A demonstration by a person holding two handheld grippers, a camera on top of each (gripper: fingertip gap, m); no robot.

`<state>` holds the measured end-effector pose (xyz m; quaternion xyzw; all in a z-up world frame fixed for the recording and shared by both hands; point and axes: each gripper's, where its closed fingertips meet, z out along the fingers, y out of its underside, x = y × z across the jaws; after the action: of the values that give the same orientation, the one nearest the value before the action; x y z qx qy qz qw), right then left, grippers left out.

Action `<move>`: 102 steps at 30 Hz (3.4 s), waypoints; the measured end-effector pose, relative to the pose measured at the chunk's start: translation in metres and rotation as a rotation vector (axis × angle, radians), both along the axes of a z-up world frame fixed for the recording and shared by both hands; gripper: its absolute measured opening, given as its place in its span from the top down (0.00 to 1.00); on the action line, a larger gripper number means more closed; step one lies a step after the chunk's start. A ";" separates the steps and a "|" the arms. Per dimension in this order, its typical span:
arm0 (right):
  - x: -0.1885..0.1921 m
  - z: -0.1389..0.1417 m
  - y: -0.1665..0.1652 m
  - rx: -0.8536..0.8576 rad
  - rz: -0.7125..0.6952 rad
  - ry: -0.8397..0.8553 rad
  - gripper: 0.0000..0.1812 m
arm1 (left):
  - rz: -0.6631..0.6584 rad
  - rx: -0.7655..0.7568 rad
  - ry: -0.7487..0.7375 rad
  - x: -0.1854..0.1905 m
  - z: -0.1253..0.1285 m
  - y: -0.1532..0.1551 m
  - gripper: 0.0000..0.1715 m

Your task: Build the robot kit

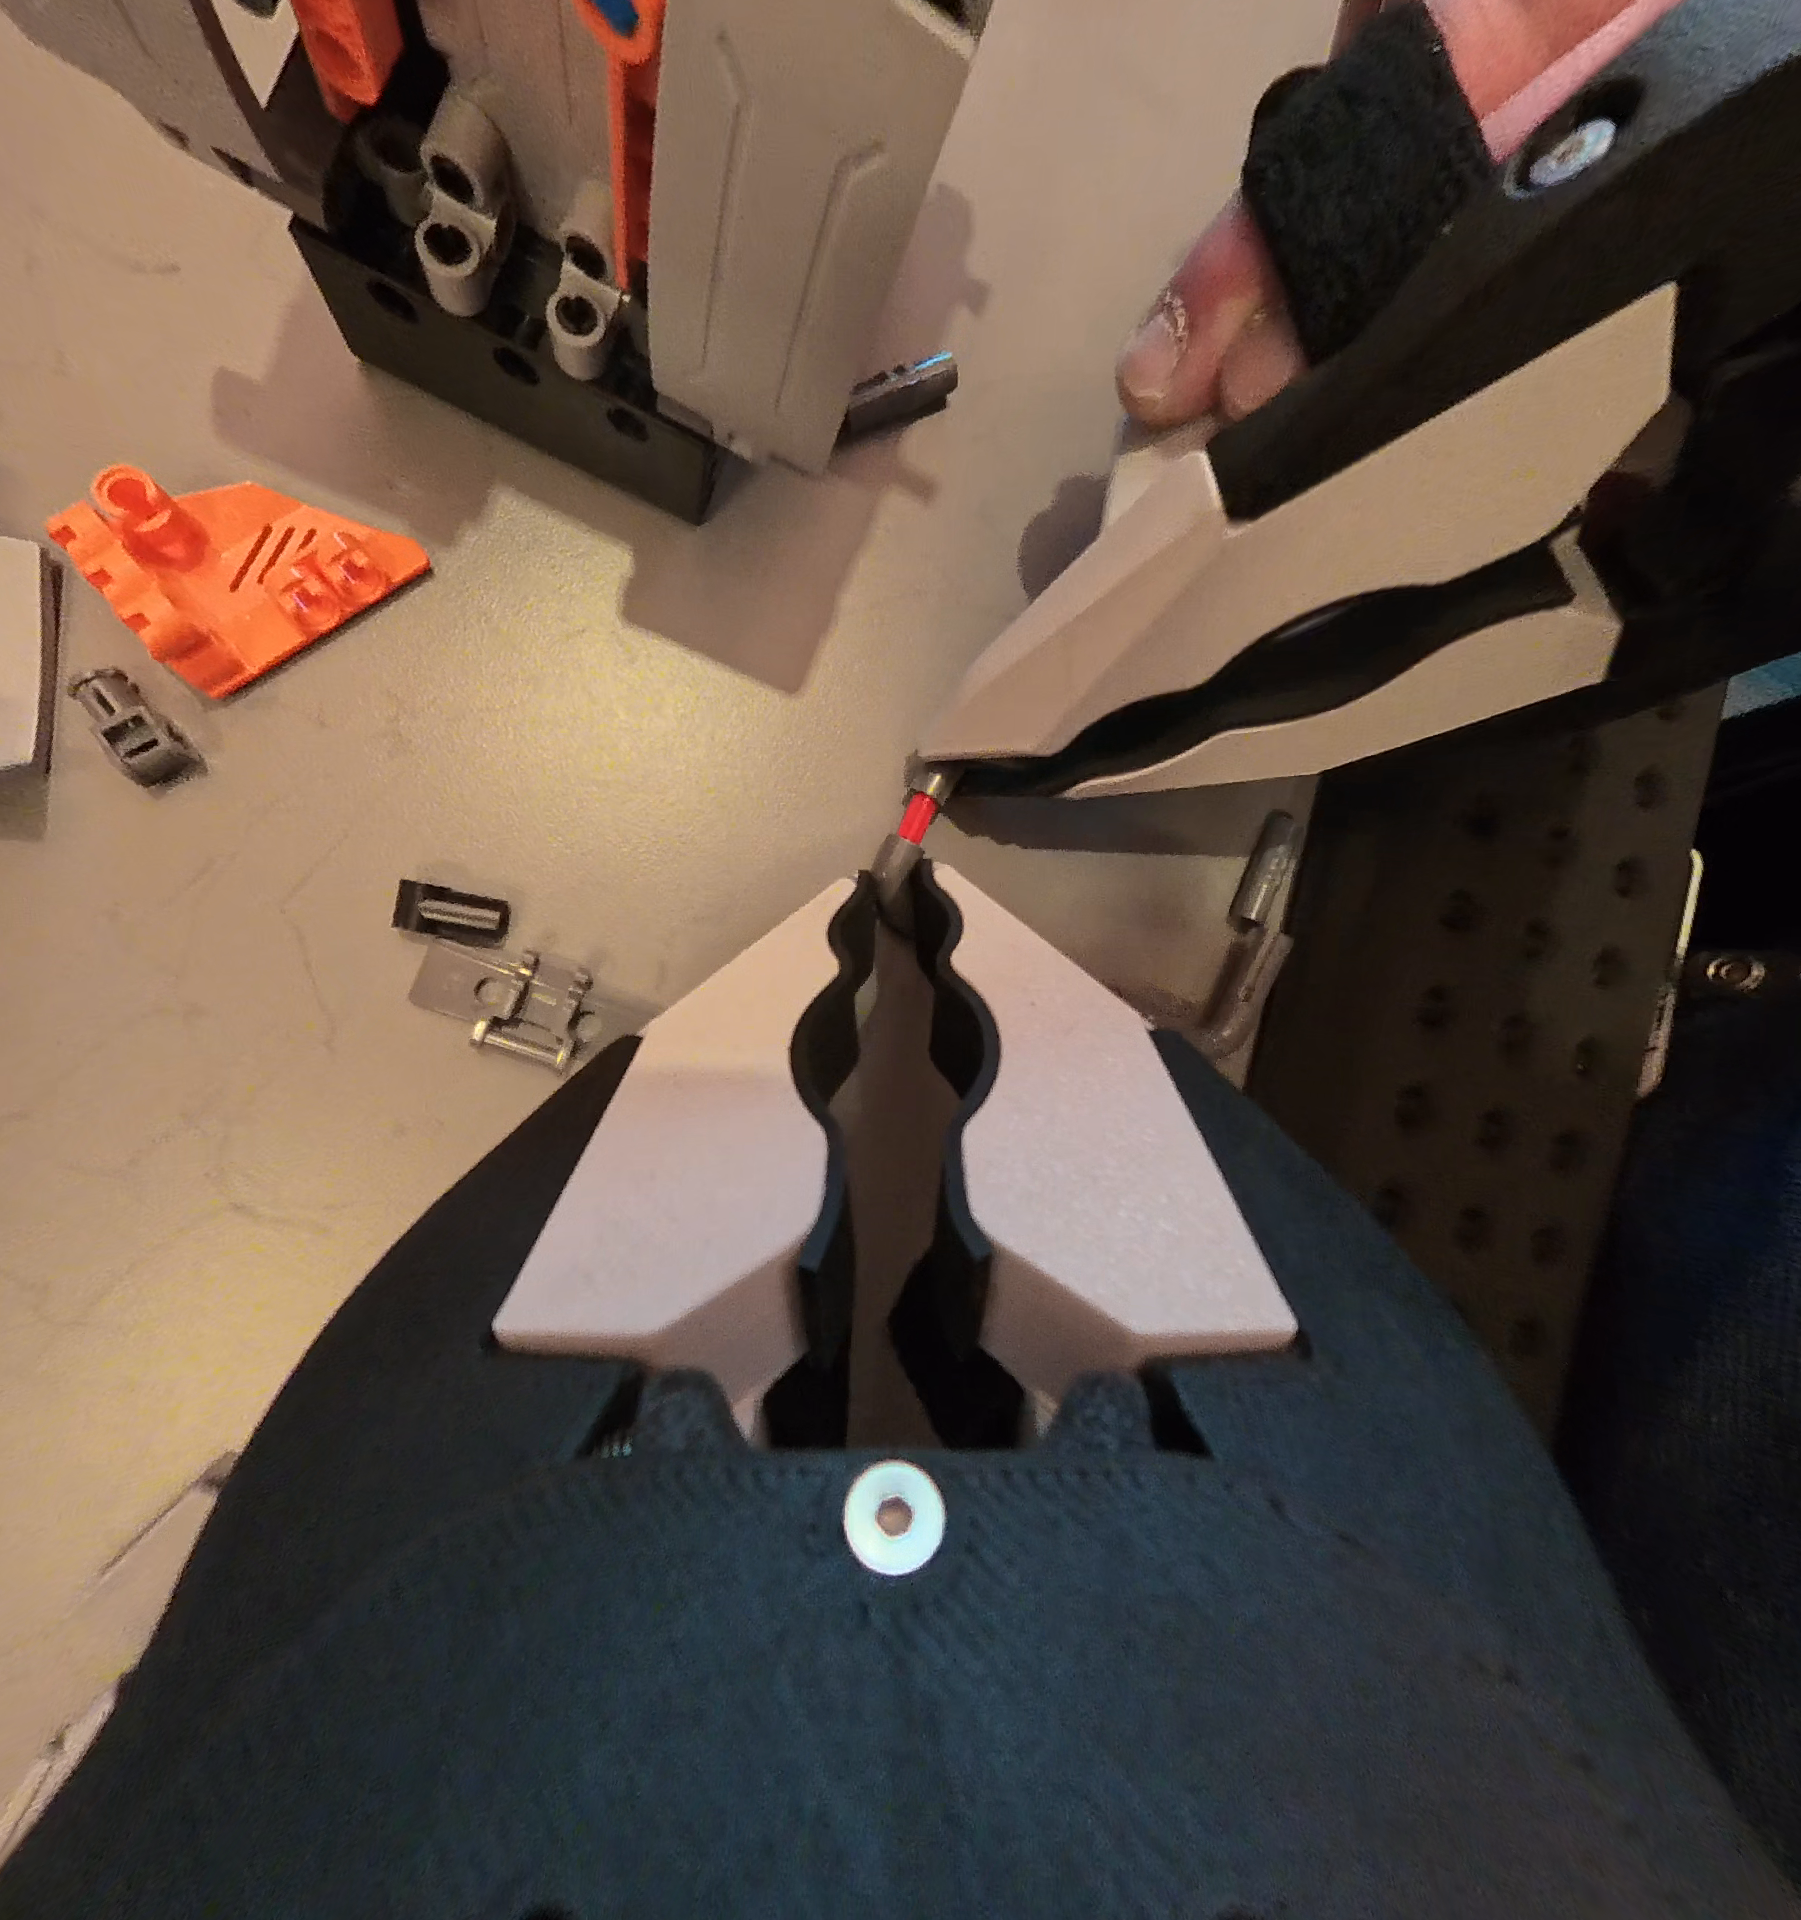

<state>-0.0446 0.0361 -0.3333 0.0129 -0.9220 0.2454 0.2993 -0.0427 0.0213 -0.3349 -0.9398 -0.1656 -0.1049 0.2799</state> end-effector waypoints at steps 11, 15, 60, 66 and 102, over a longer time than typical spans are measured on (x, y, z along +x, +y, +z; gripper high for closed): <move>-0.001 0.000 -0.003 -0.003 0.059 -0.033 0.98 | -0.011 -0.008 0.005 0.000 0.000 0.003 0.98; -0.001 -0.001 -0.004 -0.017 0.052 -0.066 0.98 | -0.006 -0.004 0.029 -0.001 0.000 0.004 0.98; -0.008 0.134 0.064 -0.742 -0.241 -0.481 0.80 | 0.162 0.230 0.285 -0.089 0.126 0.038 0.97; -0.049 0.136 0.103 -0.675 -0.281 -0.391 0.74 | 0.138 0.133 0.204 -0.111 0.112 0.053 0.97; -0.090 0.108 0.108 -0.747 -0.200 -0.584 0.67 | 0.225 0.168 0.136 -0.112 0.099 0.068 0.89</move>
<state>-0.1344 0.1443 -0.2253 -0.2535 -0.8131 0.5230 0.0343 -0.1549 0.0889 -0.2361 -0.8934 -0.2413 -0.0225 0.3783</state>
